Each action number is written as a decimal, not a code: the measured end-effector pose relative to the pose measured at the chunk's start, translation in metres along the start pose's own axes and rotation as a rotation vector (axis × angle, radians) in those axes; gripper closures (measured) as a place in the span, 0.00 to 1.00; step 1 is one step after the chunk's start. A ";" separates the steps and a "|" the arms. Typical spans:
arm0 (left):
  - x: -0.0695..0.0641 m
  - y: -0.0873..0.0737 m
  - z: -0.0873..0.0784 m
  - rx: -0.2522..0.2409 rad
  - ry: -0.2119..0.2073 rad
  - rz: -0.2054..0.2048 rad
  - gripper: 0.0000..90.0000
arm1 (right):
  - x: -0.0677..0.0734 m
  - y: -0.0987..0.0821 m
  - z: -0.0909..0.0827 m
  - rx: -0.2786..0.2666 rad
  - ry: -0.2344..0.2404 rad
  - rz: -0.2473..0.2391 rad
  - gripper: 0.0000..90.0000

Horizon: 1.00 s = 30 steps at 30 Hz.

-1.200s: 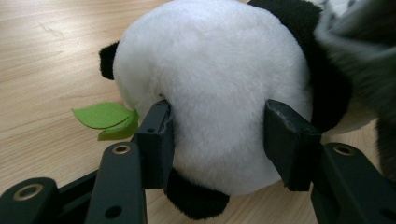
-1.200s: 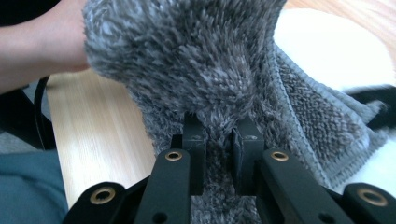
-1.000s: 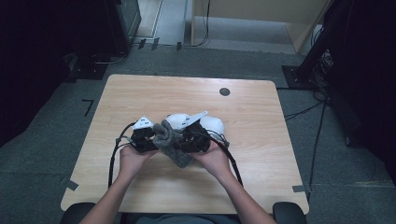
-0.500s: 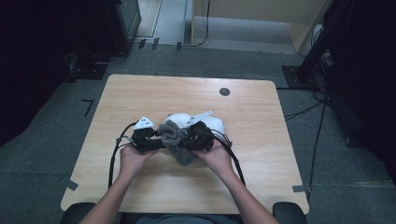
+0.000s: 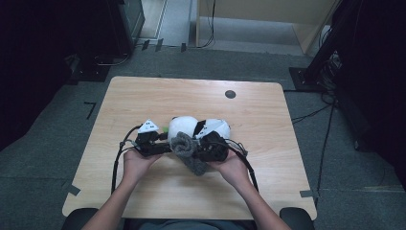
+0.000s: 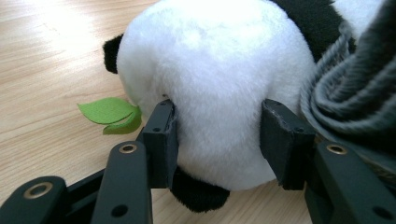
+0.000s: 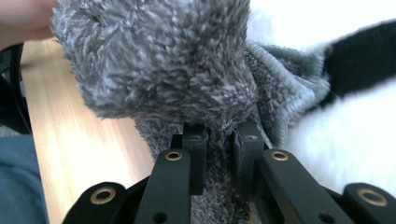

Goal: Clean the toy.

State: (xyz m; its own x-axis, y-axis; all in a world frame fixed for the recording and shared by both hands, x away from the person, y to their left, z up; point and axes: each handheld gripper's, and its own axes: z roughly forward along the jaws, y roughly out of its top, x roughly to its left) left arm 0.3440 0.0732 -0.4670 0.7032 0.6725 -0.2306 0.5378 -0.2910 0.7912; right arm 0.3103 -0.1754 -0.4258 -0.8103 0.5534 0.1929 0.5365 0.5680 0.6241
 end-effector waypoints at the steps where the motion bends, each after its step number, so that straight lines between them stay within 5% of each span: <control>1: 0.000 0.000 0.000 0.000 0.000 -0.001 0.56 | 0.000 -0.002 -0.002 0.002 -0.002 -0.001 0.88; 19: 0.000 0.001 0.000 -0.008 -0.005 -0.009 0.56 | -0.011 -0.041 -0.053 -0.005 -0.063 0.037 0.88; 30: 0.000 0.001 0.000 -0.012 -0.006 -0.014 0.54 | -0.009 -0.048 -0.065 -0.005 -0.065 0.042 0.88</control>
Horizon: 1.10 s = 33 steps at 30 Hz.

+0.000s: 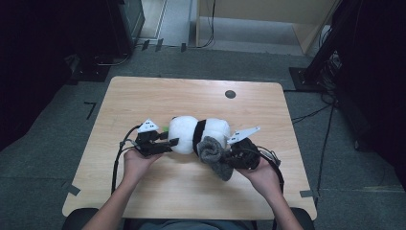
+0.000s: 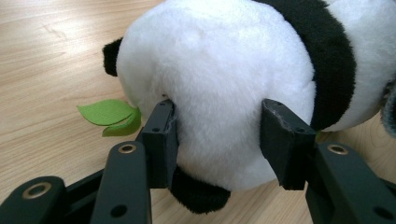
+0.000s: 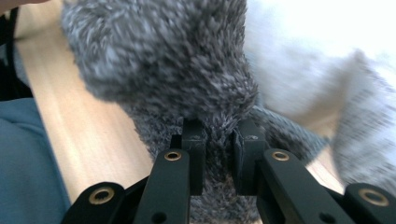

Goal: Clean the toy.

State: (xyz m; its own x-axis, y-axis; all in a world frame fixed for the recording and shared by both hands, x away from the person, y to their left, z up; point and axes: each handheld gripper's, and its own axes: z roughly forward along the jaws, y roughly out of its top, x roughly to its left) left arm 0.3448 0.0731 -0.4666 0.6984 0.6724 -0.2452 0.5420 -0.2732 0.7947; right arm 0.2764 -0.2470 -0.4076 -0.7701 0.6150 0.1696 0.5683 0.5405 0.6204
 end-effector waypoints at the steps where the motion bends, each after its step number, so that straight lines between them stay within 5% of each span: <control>1: 0.000 0.000 0.000 -0.002 -0.001 -0.001 0.54 | 0.003 0.002 0.001 -0.002 0.002 -0.008 0.88; 10: 0.001 0.001 -0.001 -0.006 -0.004 0.000 0.50 | 0.031 0.038 0.030 0.001 0.080 -0.105 0.88; 22: 0.003 0.002 -0.001 -0.007 -0.010 -0.014 0.46 | 0.034 0.071 0.087 0.013 0.171 -0.103 0.88; 27: 0.003 0.002 -0.001 -0.006 -0.005 -0.008 0.47 | 0.027 0.070 0.097 0.020 0.153 -0.098 0.88; 33: 0.003 0.002 0.000 -0.010 -0.008 -0.007 0.46 | 0.021 0.062 0.085 0.015 0.128 -0.089 0.88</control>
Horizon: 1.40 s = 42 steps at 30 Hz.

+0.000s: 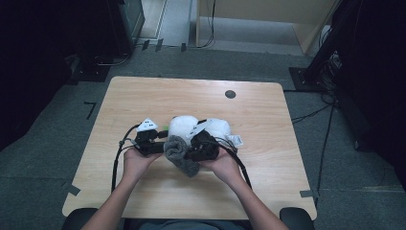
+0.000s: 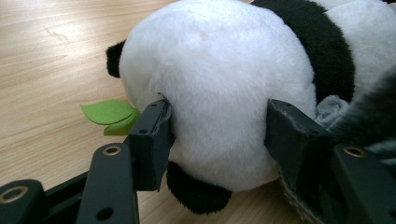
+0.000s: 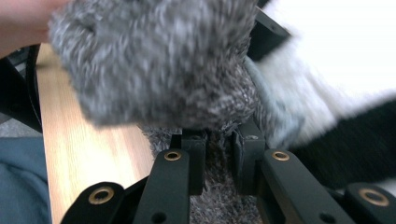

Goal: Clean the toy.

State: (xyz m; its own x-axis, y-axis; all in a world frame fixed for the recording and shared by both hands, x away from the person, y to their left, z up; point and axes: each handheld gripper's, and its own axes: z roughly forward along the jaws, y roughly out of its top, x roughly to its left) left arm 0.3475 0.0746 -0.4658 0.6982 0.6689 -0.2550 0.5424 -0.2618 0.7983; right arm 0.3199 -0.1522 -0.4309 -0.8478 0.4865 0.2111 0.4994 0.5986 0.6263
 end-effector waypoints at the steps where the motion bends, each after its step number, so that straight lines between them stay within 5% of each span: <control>1: 0.000 0.000 0.000 0.000 0.000 0.000 0.46 | 0.000 -0.002 -0.003 0.002 -0.005 0.004 0.88; 12: 0.000 0.001 0.000 -0.001 0.001 0.005 0.46 | -0.005 -0.028 -0.039 0.004 -0.030 0.035 0.88; 22: 0.000 0.001 0.001 -0.001 0.002 0.009 0.46 | -0.016 -0.052 -0.073 0.003 -0.099 0.079 0.88; 30: -0.001 0.000 0.002 0.000 -0.005 0.009 0.45 | -0.031 -0.067 -0.091 -0.027 -0.135 0.134 0.88; 42: 0.000 0.000 0.002 0.002 -0.007 0.008 0.45 | -0.033 -0.068 -0.120 -0.121 -0.187 0.153 0.88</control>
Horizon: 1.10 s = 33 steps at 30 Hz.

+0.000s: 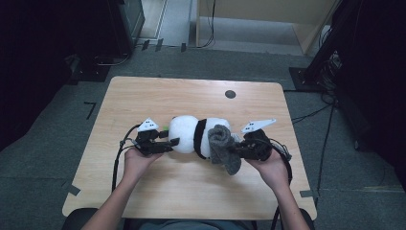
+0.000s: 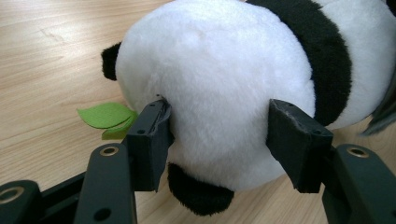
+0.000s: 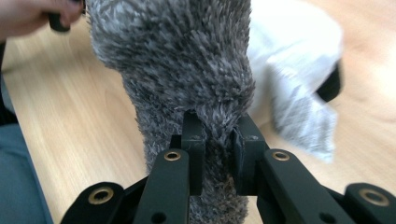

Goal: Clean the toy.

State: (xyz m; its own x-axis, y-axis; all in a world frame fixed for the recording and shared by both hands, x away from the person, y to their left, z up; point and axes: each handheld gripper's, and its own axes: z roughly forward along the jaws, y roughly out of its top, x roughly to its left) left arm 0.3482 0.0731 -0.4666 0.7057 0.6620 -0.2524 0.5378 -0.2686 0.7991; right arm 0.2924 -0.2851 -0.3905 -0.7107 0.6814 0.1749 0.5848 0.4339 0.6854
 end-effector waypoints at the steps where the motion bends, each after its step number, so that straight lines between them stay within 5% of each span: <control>1: 0.000 0.000 0.000 0.000 0.000 -0.001 0.45 | -0.001 0.002 -0.004 -0.015 -0.009 0.000 0.88; 9: 0.000 0.000 0.000 0.001 -0.002 -0.002 0.45 | -0.014 0.024 -0.012 -0.032 -0.145 0.022 0.88; 12: -0.001 0.000 0.000 0.000 -0.005 -0.004 0.45 | -0.021 0.030 -0.005 -0.010 -0.200 0.018 0.88; 21: 0.002 0.001 0.001 -0.002 -0.021 -0.009 0.45 | -0.025 0.037 0.032 0.040 -0.264 -0.004 0.88; 27: 0.006 0.012 -0.002 0.037 -0.036 0.030 0.40 | -0.033 0.033 0.031 0.025 -0.240 0.019 0.88; 33: 0.019 0.026 -0.006 0.015 -0.056 0.049 0.39 | -0.035 0.033 0.032 0.015 -0.210 0.018 0.88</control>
State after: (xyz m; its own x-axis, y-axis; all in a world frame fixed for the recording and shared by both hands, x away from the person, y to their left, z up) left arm 0.3731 0.0829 -0.4472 0.7558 0.6078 -0.2438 0.5089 -0.3107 0.8028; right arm 0.3495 -0.2758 -0.3969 -0.6041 0.7962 0.0347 0.6034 0.4285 0.6725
